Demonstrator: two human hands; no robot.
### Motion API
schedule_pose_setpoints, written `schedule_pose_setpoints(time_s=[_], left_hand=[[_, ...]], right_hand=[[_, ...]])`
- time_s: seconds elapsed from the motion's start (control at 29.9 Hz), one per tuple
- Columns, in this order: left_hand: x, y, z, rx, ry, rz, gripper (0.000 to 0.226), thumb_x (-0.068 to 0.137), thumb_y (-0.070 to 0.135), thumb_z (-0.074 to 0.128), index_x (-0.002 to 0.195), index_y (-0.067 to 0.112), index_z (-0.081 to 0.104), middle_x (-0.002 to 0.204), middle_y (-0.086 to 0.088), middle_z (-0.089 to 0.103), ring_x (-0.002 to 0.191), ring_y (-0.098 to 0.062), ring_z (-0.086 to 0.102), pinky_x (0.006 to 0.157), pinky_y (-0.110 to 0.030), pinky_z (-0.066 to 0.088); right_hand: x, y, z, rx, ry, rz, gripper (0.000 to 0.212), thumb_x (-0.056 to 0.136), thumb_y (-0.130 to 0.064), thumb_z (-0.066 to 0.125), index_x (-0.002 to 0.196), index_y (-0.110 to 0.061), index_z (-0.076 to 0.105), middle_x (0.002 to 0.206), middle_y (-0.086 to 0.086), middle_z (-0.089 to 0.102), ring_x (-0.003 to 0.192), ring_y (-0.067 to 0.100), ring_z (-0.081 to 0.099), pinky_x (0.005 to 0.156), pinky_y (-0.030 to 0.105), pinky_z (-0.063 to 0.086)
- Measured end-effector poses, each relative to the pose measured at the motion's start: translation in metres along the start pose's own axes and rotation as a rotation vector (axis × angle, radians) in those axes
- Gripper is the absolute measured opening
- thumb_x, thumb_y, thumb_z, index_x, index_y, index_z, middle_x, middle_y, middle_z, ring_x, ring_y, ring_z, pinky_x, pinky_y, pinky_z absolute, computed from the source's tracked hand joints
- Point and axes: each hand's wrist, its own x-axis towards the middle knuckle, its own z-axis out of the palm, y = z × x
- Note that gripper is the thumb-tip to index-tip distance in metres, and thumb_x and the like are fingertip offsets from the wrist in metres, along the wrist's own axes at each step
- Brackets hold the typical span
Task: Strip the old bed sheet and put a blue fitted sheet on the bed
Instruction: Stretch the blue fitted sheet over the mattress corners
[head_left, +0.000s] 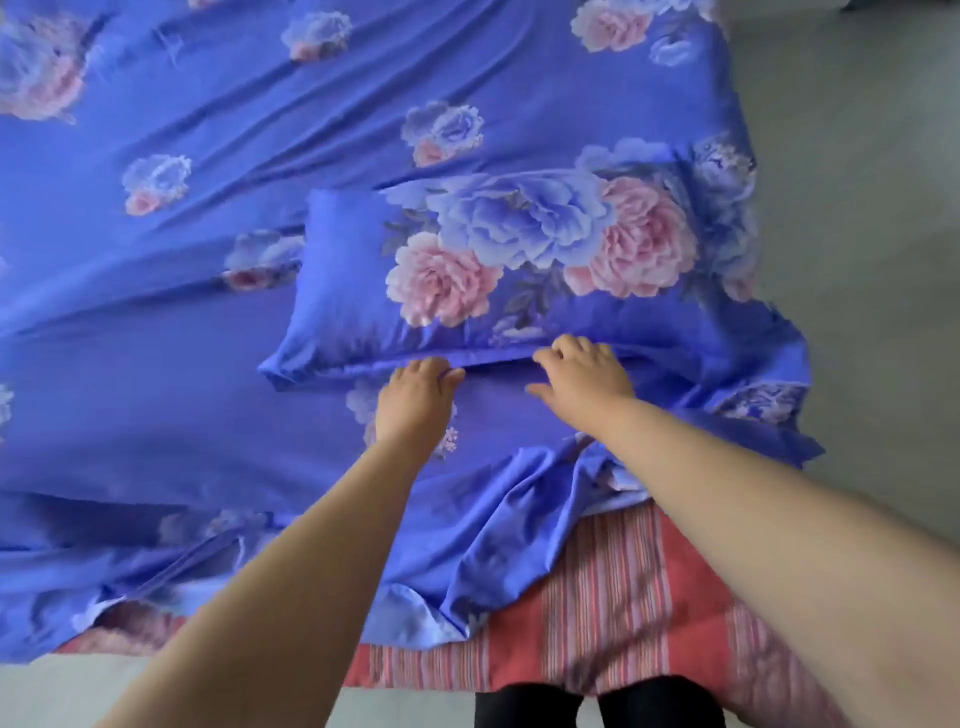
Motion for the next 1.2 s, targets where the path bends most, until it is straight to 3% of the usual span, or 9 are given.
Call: schedule_pose_setpoints(time_s=[0.2, 0.33, 0.47, 0.57, 0.7, 0.8, 0.9, 1.04, 1.2], left_hand=[[-0.111, -0.054, 0.144, 0.369, -0.688, 0.091, 0.126, 0.065, 0.076, 0.06, 0.151, 0.018, -0.012, 0.158, 0.002, -0.018, 0.146, -0.029, -0.012, 0.115, -0.052, 0.005], [-0.145, -0.061, 0.189, 0.513, -0.651, 0.168, 0.134, 0.064, 0.07, 0.066, 0.147, 0.012, -0.021, 0.152, -0.004, -0.033, 0.143, -0.034, -0.02, 0.114, -0.054, 0.001], [-0.143, -0.059, 0.2, 0.385, -0.329, 0.119, 0.11, 0.07, 0.04, 0.066, 0.151, 0.01, -0.002, 0.158, -0.008, -0.012, 0.134, -0.034, 0.035, 0.101, -0.041, 0.038], [-0.132, -0.047, 0.195, 0.308, -0.105, 0.047, 0.087, 0.073, 0.017, 0.061, 0.15, 0.009, 0.022, 0.158, -0.012, 0.013, 0.115, -0.038, 0.05, 0.087, -0.043, 0.046], [-0.125, -0.027, 0.181, 0.277, 0.014, 0.088, 0.048, 0.075, 0.016, 0.036, 0.117, 0.014, 0.059, 0.135, -0.01, 0.052, 0.121, -0.036, 0.046, 0.102, -0.044, 0.029], [-0.13, -0.013, 0.168, 0.157, 0.077, 0.061, 0.03, 0.079, 0.004, 0.038, 0.104, 0.004, 0.055, 0.103, -0.02, 0.06, 0.099, -0.041, 0.054, 0.087, -0.046, 0.038], [-0.142, -0.005, 0.164, 0.299, -0.068, 0.035, 0.035, 0.083, 0.005, 0.043, 0.118, 0.01, 0.045, 0.101, -0.017, 0.063, 0.098, -0.038, 0.057, 0.083, -0.042, 0.041], [-0.191, -0.011, 0.189, 0.45, -0.534, -0.016, 0.05, 0.091, 0.04, 0.046, 0.136, 0.023, 0.035, 0.116, -0.011, 0.065, 0.105, -0.033, 0.062, 0.083, -0.039, 0.048], [-0.24, -0.017, 0.207, 0.607, -0.499, 0.049, 0.028, 0.093, 0.024, 0.04, 0.118, 0.025, 0.053, 0.118, -0.001, 0.062, 0.106, -0.026, 0.061, 0.085, -0.034, 0.047]], right_hand=[[-0.066, 0.011, 0.142, -0.157, -0.483, 0.016, 0.12, 0.068, -0.061, 0.071, 0.15, -0.032, -0.011, 0.158, 0.004, -0.019, 0.145, 0.036, -0.004, 0.111, 0.061, 0.012], [-0.081, 0.023, 0.183, -0.218, -0.261, 0.129, 0.061, 0.09, -0.017, 0.039, 0.149, -0.024, 0.026, 0.144, 0.014, 0.041, 0.117, 0.029, 0.05, 0.091, 0.04, 0.043], [-0.099, 0.037, 0.199, -0.244, 0.07, 0.011, 0.04, 0.074, -0.017, 0.034, 0.079, -0.012, 0.073, 0.087, 0.007, 0.066, 0.093, 0.028, 0.053, 0.085, 0.041, 0.04], [-0.112, 0.048, 0.194, -0.193, 0.276, -0.081, 0.032, 0.071, -0.011, 0.035, 0.079, -0.006, 0.066, 0.085, 0.013, 0.067, 0.093, 0.03, 0.063, 0.104, 0.048, 0.03], [-0.137, 0.07, 0.185, -0.117, 0.182, -0.102, 0.02, 0.067, -0.013, 0.051, 0.084, -0.006, 0.058, 0.046, 0.01, 0.058, 0.037, 0.024, 0.057, 0.044, 0.025, 0.042], [-0.171, 0.079, 0.179, -0.119, -0.136, 0.033, 0.061, 0.061, -0.026, 0.078, 0.117, -0.01, 0.062, 0.063, 0.012, 0.069, 0.047, 0.023, 0.064, 0.043, 0.021, 0.037], [-0.201, 0.082, 0.199, -0.028, -0.319, 0.162, 0.038, 0.087, -0.01, 0.05, 0.124, -0.018, 0.057, 0.117, 0.011, 0.063, 0.1, 0.03, 0.065, 0.081, 0.038, 0.051], [-0.238, 0.086, 0.22, -0.062, -0.024, 0.059, 0.033, 0.071, -0.015, 0.039, 0.071, -0.014, 0.071, 0.098, 0.01, 0.067, 0.083, 0.029, 0.067, 0.07, 0.04, 0.051], [-0.257, 0.094, 0.215, 0.167, -0.049, -0.02, 0.028, 0.081, -0.012, 0.042, 0.107, -0.011, 0.052, 0.088, 0.015, 0.069, 0.083, 0.034, 0.068, 0.072, 0.038, 0.049]])
